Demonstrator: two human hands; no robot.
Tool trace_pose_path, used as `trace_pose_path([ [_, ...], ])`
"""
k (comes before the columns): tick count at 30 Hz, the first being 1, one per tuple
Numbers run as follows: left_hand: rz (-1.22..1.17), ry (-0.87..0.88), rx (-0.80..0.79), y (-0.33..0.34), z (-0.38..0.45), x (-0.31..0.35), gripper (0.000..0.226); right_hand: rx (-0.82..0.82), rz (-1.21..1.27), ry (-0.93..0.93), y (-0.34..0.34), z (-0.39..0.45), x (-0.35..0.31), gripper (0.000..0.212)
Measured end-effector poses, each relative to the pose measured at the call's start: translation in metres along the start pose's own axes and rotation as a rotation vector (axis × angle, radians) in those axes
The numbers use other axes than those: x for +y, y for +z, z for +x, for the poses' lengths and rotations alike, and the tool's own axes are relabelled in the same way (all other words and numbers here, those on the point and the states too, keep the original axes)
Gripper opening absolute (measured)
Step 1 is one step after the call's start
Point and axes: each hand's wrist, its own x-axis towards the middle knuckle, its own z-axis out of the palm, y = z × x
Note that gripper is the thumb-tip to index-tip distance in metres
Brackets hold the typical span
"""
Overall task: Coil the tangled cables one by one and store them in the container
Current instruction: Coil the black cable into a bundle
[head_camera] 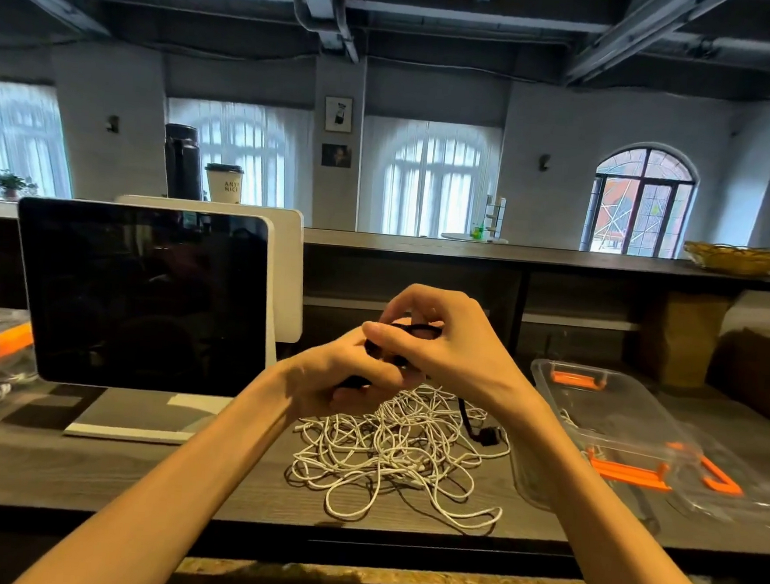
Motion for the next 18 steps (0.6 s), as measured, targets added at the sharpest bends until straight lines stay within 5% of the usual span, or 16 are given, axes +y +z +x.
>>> trace_pose_path([
  [5, -0.055, -0.033, 0.005, 0.000, -0.002, 0.002, 0.028, -0.153, 0.054, 0.045, -0.005, -0.002, 0.002, 0.026],
  [13, 0.163, -0.213, 0.097, 0.012, -0.005, 0.007, 0.005, -0.116, 0.040, -0.046, -0.006, -0.002, 0.009, 0.027],
  [18, 0.170, -0.229, 0.160, 0.022, -0.006, 0.005, 0.012, -0.152, 0.042, 0.018, -0.006, -0.005, 0.009, 0.032],
])
